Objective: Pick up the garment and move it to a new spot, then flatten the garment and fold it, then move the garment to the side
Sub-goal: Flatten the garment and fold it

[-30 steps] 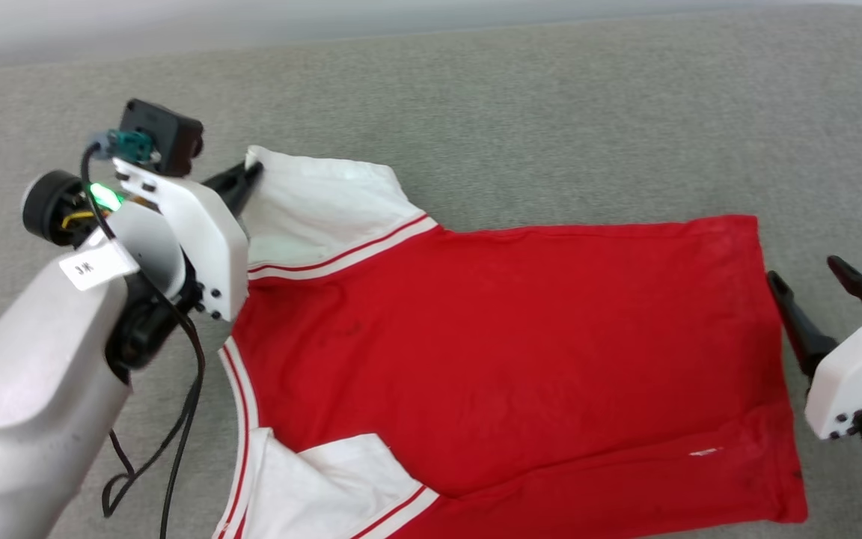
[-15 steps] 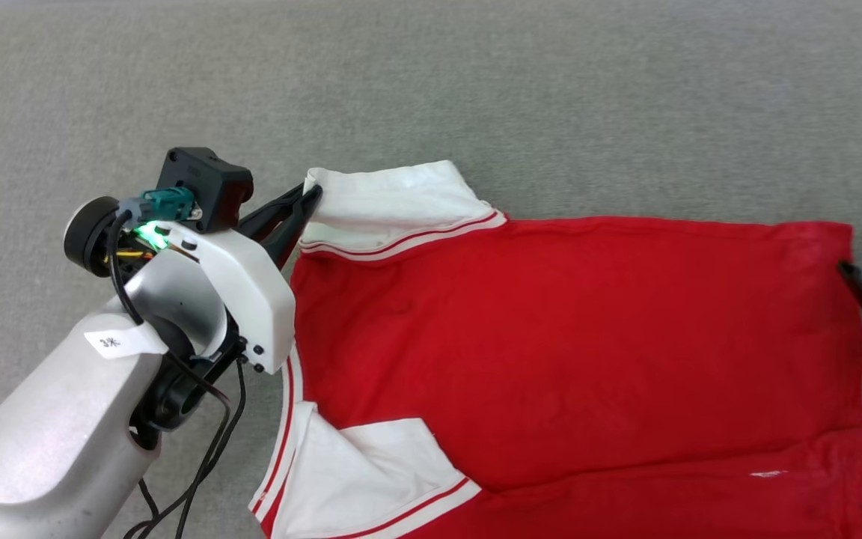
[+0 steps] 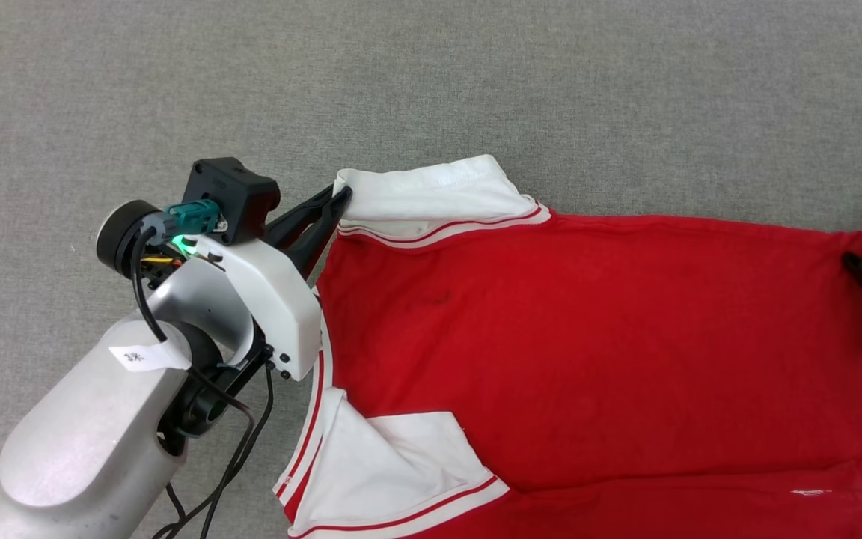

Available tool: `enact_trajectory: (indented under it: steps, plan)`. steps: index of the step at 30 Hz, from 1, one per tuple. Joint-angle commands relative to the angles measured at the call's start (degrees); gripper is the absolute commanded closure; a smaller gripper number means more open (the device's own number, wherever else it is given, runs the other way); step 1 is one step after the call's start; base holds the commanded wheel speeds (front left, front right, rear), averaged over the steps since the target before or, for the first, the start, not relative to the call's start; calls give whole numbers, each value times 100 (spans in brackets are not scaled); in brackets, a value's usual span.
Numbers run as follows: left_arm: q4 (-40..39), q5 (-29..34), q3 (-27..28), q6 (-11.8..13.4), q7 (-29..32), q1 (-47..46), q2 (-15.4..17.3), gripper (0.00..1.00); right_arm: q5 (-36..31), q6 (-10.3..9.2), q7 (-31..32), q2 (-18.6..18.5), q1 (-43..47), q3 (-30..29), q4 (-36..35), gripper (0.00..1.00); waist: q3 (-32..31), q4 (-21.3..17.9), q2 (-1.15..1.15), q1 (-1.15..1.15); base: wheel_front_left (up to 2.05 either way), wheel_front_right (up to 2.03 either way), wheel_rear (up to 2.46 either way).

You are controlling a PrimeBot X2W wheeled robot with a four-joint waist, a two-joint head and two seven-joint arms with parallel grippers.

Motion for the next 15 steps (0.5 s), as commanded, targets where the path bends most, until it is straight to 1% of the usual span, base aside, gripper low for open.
enact_trajectory:
  steps: [1,2,6,7,10,15]
  plan:
    - [44,-25,5,-21,-57,-50,-32,100,54,-1,-7,118,108,221,214,57,-12,17,0,0,0,0,0]
    - [65,-31,1,-28,-77,-37,-38,100,66,-1,-35,129,117,259,274,100,-29,21,0,0,0,0,0]
    - [156,-41,10,-16,-165,73,-39,100,47,-5,-375,150,36,203,482,100,-162,6,0,0,0,0,0]
    - [235,-81,61,29,-286,171,-31,100,72,-6,-674,218,-50,75,605,100,-327,-27,0,0,0,0,0]
    - [309,-139,107,67,-399,300,-34,100,131,-5,-965,323,-67,-74,694,100,-537,-64,0,0,0,0,0]
    - [410,-242,134,123,-524,584,5,100,301,-5,-1344,472,154,-278,769,100,-927,-118,0,0,0,0,0]
